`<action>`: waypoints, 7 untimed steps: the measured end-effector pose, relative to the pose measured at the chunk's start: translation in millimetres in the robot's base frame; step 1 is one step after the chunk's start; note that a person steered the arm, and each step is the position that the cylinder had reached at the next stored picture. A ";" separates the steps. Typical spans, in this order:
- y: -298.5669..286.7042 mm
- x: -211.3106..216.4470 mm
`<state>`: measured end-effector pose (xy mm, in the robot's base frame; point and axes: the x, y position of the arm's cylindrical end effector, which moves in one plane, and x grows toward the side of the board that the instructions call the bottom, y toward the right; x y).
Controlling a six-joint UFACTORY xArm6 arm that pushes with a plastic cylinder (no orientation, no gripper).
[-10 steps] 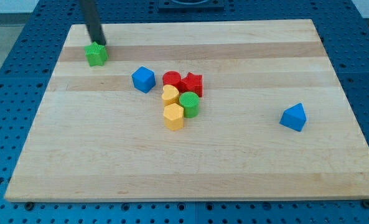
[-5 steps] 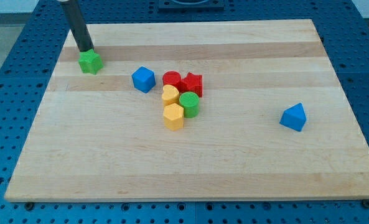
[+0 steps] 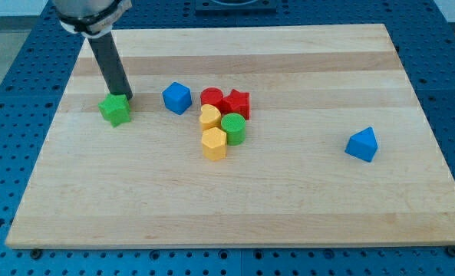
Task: Move the green star closer to the yellow heart
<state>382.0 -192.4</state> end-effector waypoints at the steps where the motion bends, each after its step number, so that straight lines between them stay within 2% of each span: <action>1: -34.7 -0.3; 2: -85.4 5.4; 3: -54.4 19.2; 4: 14.7 26.0; 5: 29.3 37.3; 6: -30.6 43.4; 7: -51.9 60.9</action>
<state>442.9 -244.4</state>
